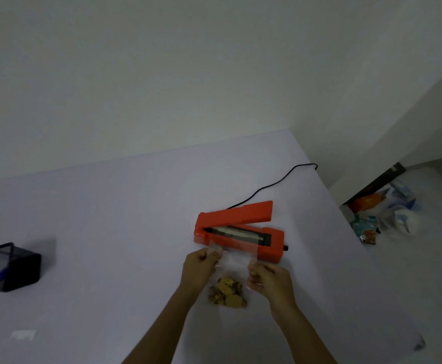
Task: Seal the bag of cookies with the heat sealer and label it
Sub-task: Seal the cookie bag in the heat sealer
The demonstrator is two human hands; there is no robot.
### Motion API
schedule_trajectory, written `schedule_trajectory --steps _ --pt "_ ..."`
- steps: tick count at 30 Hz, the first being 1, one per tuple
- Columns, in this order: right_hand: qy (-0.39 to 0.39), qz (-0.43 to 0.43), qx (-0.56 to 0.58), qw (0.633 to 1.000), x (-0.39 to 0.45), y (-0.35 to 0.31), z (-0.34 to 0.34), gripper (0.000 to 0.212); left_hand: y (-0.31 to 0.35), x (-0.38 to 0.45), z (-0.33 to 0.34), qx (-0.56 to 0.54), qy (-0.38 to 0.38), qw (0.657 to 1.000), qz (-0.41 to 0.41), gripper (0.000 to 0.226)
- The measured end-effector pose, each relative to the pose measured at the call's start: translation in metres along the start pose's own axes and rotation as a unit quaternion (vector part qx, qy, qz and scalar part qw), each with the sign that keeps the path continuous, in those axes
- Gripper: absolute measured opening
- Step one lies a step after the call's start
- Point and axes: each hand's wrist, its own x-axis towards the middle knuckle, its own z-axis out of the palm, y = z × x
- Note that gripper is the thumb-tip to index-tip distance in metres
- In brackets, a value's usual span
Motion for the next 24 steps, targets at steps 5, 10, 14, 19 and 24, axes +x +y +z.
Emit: schedule_trajectory --steps 5,10,14,19,24 --pt "-0.004 0.013 -0.025 1.000 0.002 -0.001 -0.002 0.012 -0.001 0.000 0.001 -0.004 0.007 1.000 -0.010 0.035" --pt "0.025 -0.032 -0.134 0.990 -0.009 -0.015 -0.006 0.032 -0.001 -0.001 0.000 -0.007 0.009 1.000 -0.012 0.027" --pt "0.141 -0.187 -0.276 0.932 -0.026 -0.050 -0.007 0.044 0.000 -0.001 0.000 -0.010 0.012 1.000 -0.010 0.029" --pt "0.139 -0.311 -0.161 0.926 -0.039 -0.104 -0.002 0.034 0.001 0.000 0.000 0.000 0.008 1.000 -0.007 0.028" --pt "0.108 -0.342 -0.195 0.913 -0.030 -0.113 0.002 0.021 0.001 0.002 -0.001 0.008 0.007 1.000 -0.004 0.028"
